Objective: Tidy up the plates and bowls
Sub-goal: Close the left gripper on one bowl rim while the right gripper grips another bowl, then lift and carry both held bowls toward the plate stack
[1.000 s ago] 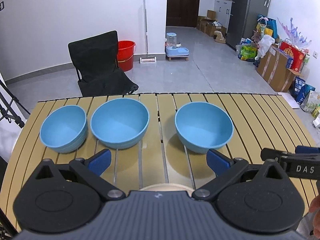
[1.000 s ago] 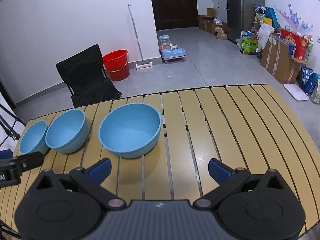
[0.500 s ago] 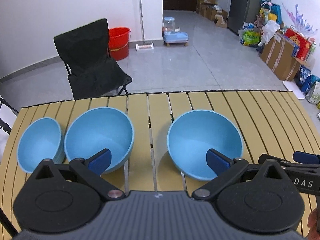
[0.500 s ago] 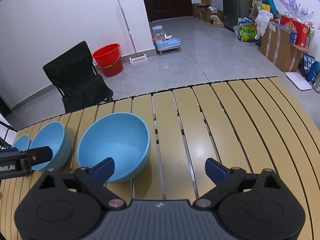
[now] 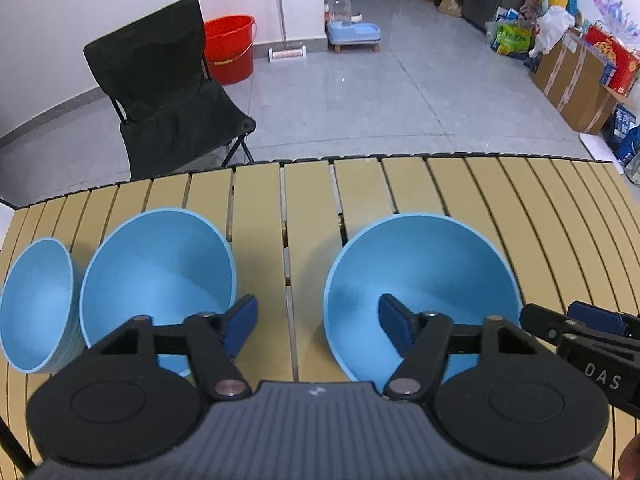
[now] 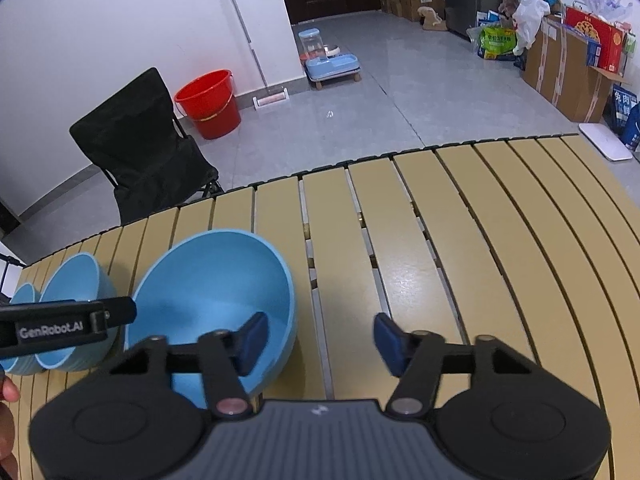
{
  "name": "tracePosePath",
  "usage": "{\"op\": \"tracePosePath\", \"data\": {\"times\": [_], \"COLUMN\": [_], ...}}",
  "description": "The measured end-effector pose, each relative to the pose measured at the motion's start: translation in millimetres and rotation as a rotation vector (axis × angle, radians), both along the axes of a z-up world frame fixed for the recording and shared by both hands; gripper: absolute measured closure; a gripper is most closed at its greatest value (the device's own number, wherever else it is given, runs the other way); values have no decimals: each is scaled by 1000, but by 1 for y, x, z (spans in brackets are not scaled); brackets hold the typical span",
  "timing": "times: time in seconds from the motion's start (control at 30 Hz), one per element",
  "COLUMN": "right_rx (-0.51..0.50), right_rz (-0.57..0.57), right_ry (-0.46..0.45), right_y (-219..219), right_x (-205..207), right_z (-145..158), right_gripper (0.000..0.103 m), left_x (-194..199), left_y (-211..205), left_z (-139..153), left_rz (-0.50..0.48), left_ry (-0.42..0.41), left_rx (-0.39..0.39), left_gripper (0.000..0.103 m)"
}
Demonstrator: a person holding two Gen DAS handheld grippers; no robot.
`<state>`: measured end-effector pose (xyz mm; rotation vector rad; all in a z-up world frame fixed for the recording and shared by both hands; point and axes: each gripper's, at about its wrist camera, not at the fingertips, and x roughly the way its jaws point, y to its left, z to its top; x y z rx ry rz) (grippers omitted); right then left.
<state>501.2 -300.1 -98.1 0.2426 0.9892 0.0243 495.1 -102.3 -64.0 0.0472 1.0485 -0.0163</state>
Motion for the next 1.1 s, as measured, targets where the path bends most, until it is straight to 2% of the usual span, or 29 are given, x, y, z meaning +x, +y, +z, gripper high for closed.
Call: {"op": "tracePosePath", "data": {"times": [0.1,0.17,0.23,0.33,0.43,0.6,0.67,0.73,1.1], "right_rx": [18,27,32,36,43,51,59,72,40], "right_rz": [-1,2,6,14,20,25,19,19,21], "right_ry": [13,21,29,32,37,40,40,41,34], "right_y": [0,0,1,4,3,5,3,3,10], "right_x": [6,10,13,18,21,24,24,24,22], "right_z": [-6,-10,-13,-15,-17,-18,-19,-19,-17], "right_gripper": [61,67,74,81,86,92,94,98,98], "left_x": [5,10,13,17,19,21,23,23,16], "left_y": [0,1,1,2,2,2,0,-4,-18], "left_z": [-7,-10,-13,-17,-20,-24,-25,-24,-20], "left_rz": [6,8,14,18,20,17,11,3,-6], "left_ry": [11,28,40,47,54,63,63,58,29], "left_rx": [0,-8,-12,-15,-22,-33,-35,-24,17], "left_gripper": [45,56,62,72,80,87,94,95,96]}}
